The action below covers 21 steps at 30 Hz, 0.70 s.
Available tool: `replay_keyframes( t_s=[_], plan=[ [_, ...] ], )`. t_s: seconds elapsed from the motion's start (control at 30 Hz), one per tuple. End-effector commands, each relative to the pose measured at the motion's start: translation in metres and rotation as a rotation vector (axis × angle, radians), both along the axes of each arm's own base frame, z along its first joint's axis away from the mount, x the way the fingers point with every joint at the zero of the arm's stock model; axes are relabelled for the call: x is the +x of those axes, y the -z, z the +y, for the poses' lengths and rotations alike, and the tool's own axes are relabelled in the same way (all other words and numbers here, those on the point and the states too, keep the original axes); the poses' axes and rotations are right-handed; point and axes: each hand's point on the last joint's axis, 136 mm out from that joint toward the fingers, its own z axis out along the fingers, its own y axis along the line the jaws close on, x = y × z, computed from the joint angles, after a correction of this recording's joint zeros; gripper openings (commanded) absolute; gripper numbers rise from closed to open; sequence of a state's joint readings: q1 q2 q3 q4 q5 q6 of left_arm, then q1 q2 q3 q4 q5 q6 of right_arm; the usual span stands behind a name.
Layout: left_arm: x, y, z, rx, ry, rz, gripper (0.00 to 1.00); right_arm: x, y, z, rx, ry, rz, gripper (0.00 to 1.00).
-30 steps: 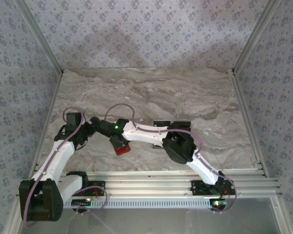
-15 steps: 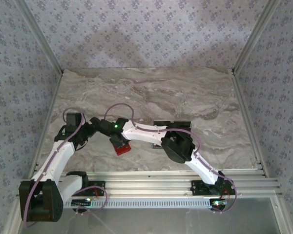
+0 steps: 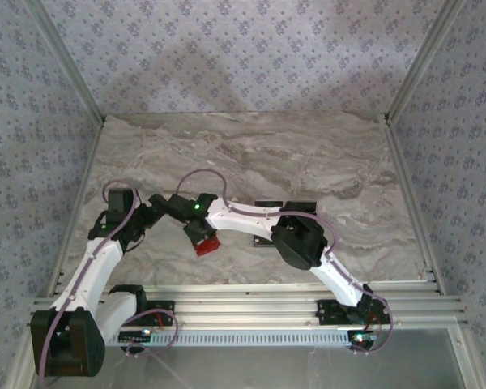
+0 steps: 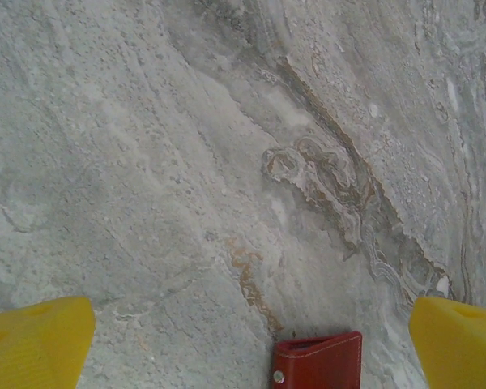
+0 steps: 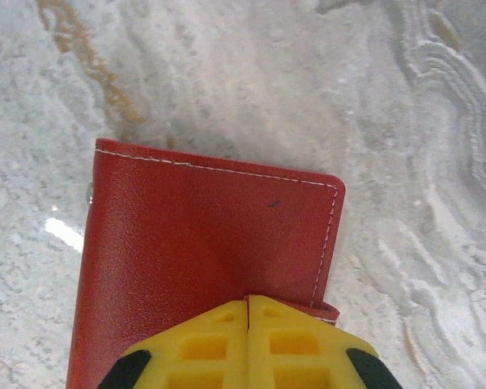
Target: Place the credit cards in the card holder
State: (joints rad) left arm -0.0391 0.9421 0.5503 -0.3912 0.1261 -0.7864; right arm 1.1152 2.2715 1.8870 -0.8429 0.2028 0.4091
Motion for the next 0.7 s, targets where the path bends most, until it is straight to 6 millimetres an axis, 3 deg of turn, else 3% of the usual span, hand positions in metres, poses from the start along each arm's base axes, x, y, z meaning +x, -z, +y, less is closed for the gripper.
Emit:
replay_keyframes(
  t_s=[0.0,0.1,0.4,0.67],
  plan=[
    [-0.002,0.000,-0.011,-0.058,0.033,-0.003,1.00,0.022,-0.032,-0.009,0.137,0.082,0.006,0.00],
    [0.002,0.000,-0.022,-0.095,0.063,-0.012,1.00,0.028,-0.046,-0.013,0.245,0.124,0.043,0.00],
    [0.018,0.006,-0.077,-0.167,0.156,-0.030,1.00,0.042,-0.056,-0.024,0.369,0.189,0.071,0.00],
    [0.032,0.011,-0.098,-0.160,0.147,-0.048,1.00,0.042,-0.060,-0.021,0.404,0.187,0.068,0.00]
  ],
)
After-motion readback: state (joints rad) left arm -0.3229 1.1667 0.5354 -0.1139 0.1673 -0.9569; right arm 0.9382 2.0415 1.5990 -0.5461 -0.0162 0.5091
